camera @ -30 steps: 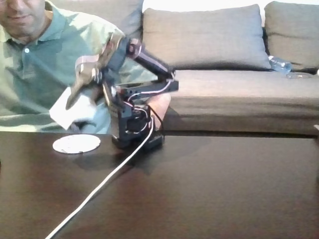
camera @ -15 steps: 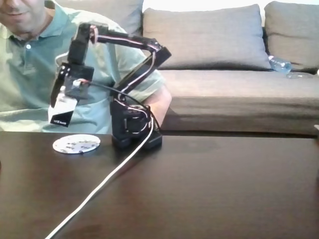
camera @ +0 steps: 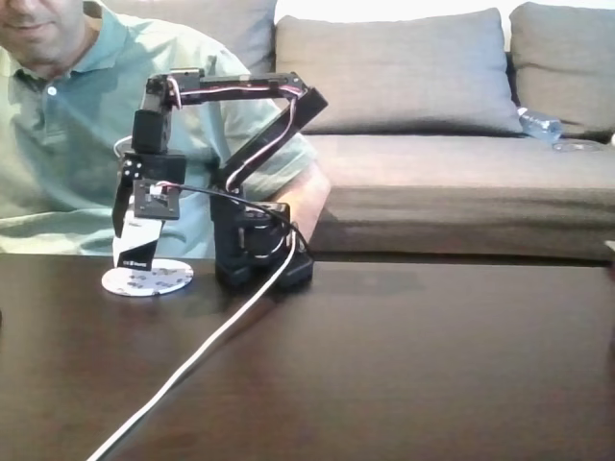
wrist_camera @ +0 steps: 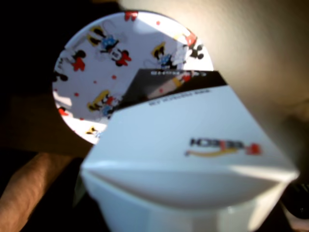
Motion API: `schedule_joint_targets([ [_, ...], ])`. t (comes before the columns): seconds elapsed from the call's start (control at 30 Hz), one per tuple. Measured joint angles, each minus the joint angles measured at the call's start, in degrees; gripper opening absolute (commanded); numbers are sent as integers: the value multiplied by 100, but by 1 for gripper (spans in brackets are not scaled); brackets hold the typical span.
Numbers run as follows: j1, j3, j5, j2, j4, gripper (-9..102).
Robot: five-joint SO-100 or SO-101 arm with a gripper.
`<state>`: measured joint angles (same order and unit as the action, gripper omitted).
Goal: Grasp a servo box and put it on the zirlivani.
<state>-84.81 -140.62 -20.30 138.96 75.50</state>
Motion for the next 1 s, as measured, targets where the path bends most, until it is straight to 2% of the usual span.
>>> schedule_joint_targets([
  [0.1,114,-88,-9,0,-26,12],
  [0.3,79,-264,-220,0,-70,26],
  [0.77,316,-536,-413,0,-193,28],
  [1.0,519,-79,-413,0,246,32],
])
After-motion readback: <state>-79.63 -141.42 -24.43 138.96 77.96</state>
